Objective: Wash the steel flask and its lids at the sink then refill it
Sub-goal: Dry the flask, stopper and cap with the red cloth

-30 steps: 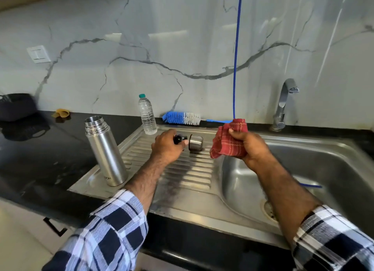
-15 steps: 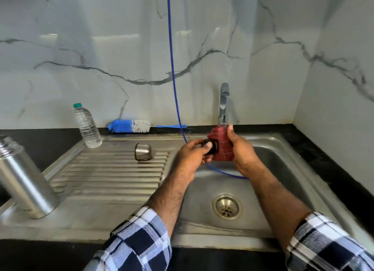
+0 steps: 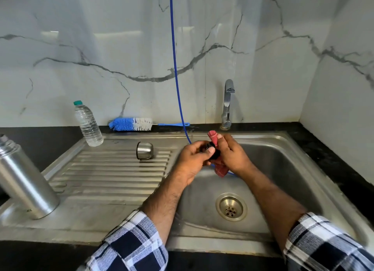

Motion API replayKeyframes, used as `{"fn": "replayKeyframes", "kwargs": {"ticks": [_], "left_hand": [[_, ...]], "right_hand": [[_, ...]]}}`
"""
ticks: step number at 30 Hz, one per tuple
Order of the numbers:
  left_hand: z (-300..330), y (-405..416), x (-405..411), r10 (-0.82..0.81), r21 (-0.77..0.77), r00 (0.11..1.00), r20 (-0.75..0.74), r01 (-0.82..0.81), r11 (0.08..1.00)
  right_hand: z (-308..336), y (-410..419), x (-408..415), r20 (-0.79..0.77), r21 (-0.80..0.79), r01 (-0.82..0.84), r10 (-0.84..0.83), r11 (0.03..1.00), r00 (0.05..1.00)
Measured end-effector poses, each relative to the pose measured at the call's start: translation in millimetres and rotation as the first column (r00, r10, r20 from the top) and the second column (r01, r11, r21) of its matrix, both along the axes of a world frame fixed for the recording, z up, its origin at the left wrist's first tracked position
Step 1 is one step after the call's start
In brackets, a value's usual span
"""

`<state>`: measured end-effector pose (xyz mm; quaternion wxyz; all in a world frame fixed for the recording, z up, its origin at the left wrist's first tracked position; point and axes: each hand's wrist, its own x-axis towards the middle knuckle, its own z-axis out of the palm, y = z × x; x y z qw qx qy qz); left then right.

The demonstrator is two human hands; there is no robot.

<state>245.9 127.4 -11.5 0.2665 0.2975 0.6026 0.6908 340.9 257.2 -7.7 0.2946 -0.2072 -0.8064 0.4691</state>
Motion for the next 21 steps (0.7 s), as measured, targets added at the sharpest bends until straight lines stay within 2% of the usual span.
{"fn": "replayKeyframes", "kwargs": {"ticks": [2, 4, 7, 10, 12, 14, 16, 19, 21], "left_hand": [[-4, 0, -2, 0.014, -0.04, 0.979, -0.204, -0.023, 0.999], [-2, 1, 0, 0.027, -0.056, 0.968, -0.25, -0.042, 0.998], [6, 5, 5, 0.124, -0.077, 0.983, -0.137, -0.136, 0.988], [11, 4, 8, 0.105, -0.117, 0.983, 0.152, -0.087, 0.989], [13, -1, 4, 0.075, -0.112, 0.938, 0.338, -0.039, 0.993], [15, -5, -1, 0.054, -0.058, 0.896, 0.44, -0.032, 0.998], [16, -9, -5, 0.024, -0.005, 0.889, 0.457, -0.024, 1.0], [17, -13, -5, -0.012, 0.019, 0.936, 0.351, 0.006, 1.0], [16, -13, -5, -0.033, 0.064, 0.96, 0.278, 0.016, 0.998]], "right_hand": [[3, 0, -1, 0.034, -0.162, 0.032, -0.027, 0.986, 0.999], [6, -6, -2, 0.043, -0.204, 0.08, -0.073, 0.976, 0.996], [6, -15, 2, -0.063, -0.112, 0.077, -0.084, 0.991, 0.994], [0, -12, 7, -0.186, -0.116, -0.109, 0.086, 0.987, 0.979], [0, -4, 10, -0.26, -0.099, -0.246, 0.214, 0.964, 0.942], [2, 0, 13, -0.285, -0.082, -0.333, 0.298, 0.939, 0.911], [5, 2, 16, -0.292, -0.079, -0.364, 0.327, 0.928, 0.899], [7, 2, 20, -0.257, -0.068, -0.33, 0.303, 0.942, 0.918], [11, -1, 21, -0.275, -0.159, -0.344, 0.293, 0.925, 0.916]]}}
